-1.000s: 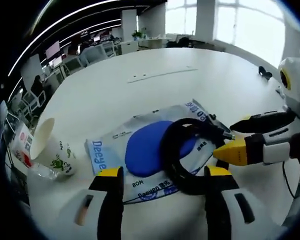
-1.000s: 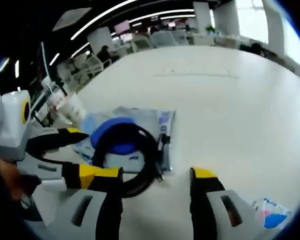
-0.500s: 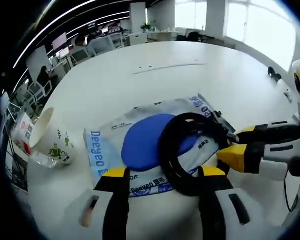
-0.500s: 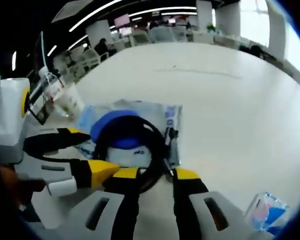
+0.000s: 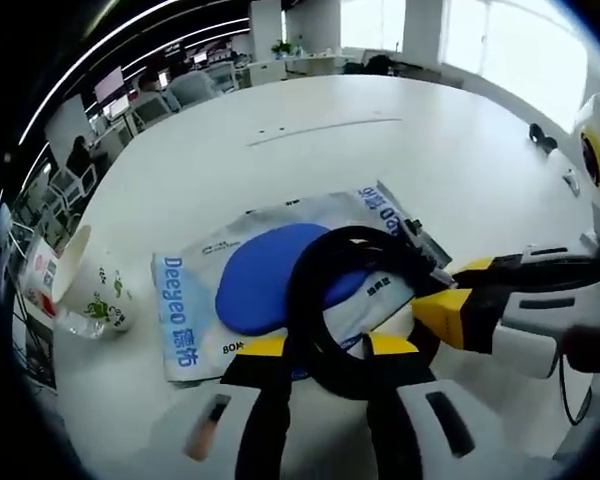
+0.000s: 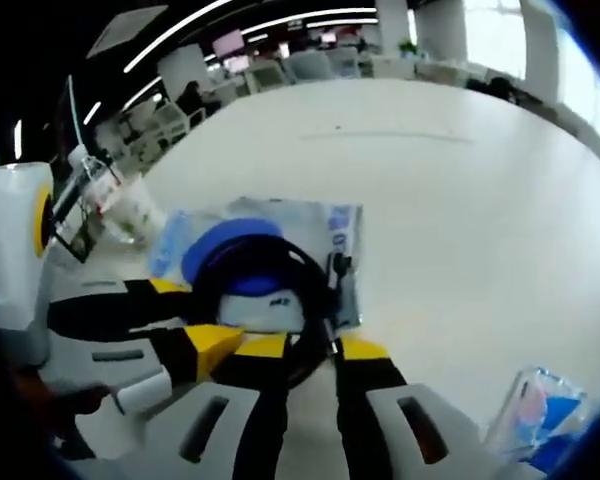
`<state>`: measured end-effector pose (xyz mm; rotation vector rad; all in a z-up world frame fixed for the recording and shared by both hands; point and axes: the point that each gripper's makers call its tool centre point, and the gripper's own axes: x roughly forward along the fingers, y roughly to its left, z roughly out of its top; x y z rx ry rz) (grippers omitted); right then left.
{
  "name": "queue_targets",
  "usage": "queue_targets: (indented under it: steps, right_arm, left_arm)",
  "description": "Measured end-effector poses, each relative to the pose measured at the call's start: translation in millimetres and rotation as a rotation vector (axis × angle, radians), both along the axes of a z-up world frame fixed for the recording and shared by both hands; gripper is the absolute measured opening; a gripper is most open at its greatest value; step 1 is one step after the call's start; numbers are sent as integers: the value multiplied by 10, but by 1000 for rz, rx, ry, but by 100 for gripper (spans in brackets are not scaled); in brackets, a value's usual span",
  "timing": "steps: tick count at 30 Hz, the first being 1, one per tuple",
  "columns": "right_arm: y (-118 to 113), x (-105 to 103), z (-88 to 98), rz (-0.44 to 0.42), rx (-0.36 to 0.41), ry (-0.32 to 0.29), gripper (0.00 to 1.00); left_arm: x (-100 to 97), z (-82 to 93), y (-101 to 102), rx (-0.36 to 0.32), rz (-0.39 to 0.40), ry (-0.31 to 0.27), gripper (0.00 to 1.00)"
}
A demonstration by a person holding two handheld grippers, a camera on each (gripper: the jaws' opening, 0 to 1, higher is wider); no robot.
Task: Arrange the tabletop items into an orderly group along one side of the table until the central work area is clear of visible clutter.
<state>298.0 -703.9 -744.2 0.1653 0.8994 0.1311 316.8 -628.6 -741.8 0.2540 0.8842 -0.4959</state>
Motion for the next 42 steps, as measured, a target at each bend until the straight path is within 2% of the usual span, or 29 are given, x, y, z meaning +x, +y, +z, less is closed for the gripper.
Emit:
queue_targets:
  steps: [16, 20, 23, 33, 42]
  right_arm:
    - [-7, -63, 32, -2, 60, -4, 8]
    - [-23, -78, 66, -38, 99, -2, 6]
    - [-31, -87, 85, -35, 96, -4, 5]
    - [-38, -125, 122, -40, 100, -12, 4]
    - [-38, -147, 187, -46, 109, -21, 3]
  left_arm:
    - [-54, 28, 30, -4, 0, 37, 18]
    - [-66, 55, 40, -6, 1, 31, 15]
    - [-94, 63, 30, -14, 1, 46, 14]
    - [-116, 121, 42, -19, 7, 46, 9]
    - [-159, 183, 46, -23, 0, 37, 9]
